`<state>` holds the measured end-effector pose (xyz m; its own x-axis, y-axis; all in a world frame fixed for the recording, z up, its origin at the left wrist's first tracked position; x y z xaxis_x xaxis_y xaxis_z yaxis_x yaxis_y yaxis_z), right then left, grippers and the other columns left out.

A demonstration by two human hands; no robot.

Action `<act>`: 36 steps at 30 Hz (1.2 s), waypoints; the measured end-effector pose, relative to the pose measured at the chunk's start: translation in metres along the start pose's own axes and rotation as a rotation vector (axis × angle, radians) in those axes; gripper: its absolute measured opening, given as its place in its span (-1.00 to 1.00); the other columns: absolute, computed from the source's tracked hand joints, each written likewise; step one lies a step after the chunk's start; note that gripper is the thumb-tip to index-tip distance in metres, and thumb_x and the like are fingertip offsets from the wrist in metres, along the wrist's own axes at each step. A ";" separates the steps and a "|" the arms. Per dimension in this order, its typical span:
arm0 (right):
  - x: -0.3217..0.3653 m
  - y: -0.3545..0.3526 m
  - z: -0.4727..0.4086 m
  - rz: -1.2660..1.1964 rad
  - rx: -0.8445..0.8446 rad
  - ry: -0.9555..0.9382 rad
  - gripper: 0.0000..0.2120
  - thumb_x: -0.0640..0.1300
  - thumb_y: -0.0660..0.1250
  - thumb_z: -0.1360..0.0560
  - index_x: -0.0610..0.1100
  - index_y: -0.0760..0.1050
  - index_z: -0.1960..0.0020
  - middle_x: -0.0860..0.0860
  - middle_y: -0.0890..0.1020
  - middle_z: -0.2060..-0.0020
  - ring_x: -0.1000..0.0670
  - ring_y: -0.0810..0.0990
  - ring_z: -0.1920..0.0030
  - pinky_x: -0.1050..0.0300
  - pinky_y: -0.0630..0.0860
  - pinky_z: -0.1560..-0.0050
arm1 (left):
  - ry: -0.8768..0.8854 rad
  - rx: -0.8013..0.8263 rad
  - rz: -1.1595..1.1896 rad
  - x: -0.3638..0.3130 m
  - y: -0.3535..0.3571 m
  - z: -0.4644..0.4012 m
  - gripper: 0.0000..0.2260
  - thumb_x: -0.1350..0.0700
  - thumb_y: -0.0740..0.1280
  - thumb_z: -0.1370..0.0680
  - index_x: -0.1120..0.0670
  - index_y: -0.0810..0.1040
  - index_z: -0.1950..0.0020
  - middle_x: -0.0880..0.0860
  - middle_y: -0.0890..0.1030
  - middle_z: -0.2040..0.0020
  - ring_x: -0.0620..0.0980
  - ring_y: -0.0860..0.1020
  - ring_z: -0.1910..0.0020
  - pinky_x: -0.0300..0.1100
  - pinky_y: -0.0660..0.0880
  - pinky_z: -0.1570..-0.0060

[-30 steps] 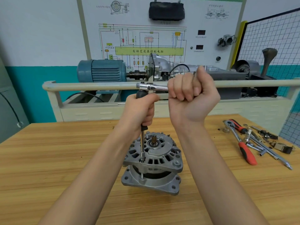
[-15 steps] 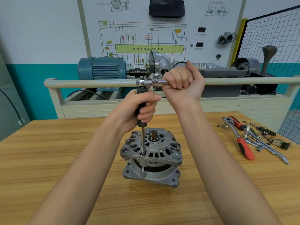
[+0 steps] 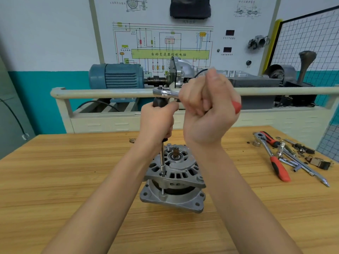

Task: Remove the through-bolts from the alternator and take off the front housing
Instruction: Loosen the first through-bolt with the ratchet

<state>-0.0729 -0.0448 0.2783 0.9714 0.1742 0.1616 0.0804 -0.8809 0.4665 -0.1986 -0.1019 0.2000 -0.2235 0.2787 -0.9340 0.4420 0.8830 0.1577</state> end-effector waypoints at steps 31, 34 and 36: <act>-0.071 -0.050 -0.016 -0.684 -0.325 0.600 -0.53 -0.20 0.13 -0.45 -0.09 0.18 0.63 0.05 0.17 0.72 0.08 -0.01 0.56 0.26 0.08 0.56 | -0.060 0.483 0.073 -0.007 0.025 0.008 -0.67 0.18 0.32 -0.43 0.05 0.31 0.50 -0.04 0.24 0.60 -0.11 0.17 0.65 -0.31 0.19 0.58; -0.079 -0.060 -0.013 -0.779 -0.421 0.615 -0.54 -0.20 0.13 -0.44 -0.10 0.17 0.62 0.05 0.16 0.71 0.08 0.01 0.62 0.27 0.06 0.57 | -0.123 0.537 0.152 -0.004 0.033 0.010 -0.65 0.19 0.31 -0.43 0.04 0.28 0.53 -0.06 0.20 0.64 -0.15 0.14 0.69 -0.35 0.10 0.63; -0.070 -0.059 -0.013 -0.712 -0.387 0.566 -0.54 -0.20 0.13 -0.44 -0.09 0.19 0.63 0.05 0.17 0.71 0.08 0.10 0.67 0.24 0.09 0.58 | -0.132 0.471 0.163 0.000 0.031 0.008 -0.58 0.21 0.32 -0.46 0.03 0.25 0.55 -0.08 0.18 0.65 -0.16 0.10 0.70 -0.37 0.04 0.63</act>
<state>-0.1483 0.0009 0.2503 0.4664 0.8811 0.0781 0.4274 -0.3018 0.8522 -0.1777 -0.0772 0.2024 -0.0209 0.3215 -0.9467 0.8118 0.5581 0.1716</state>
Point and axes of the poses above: each hand's wrist, its own z-axis away from the middle knuckle, its own y-axis out of the palm, x = y × z, the point moved 10 cm from there along -z, towards the middle knuckle
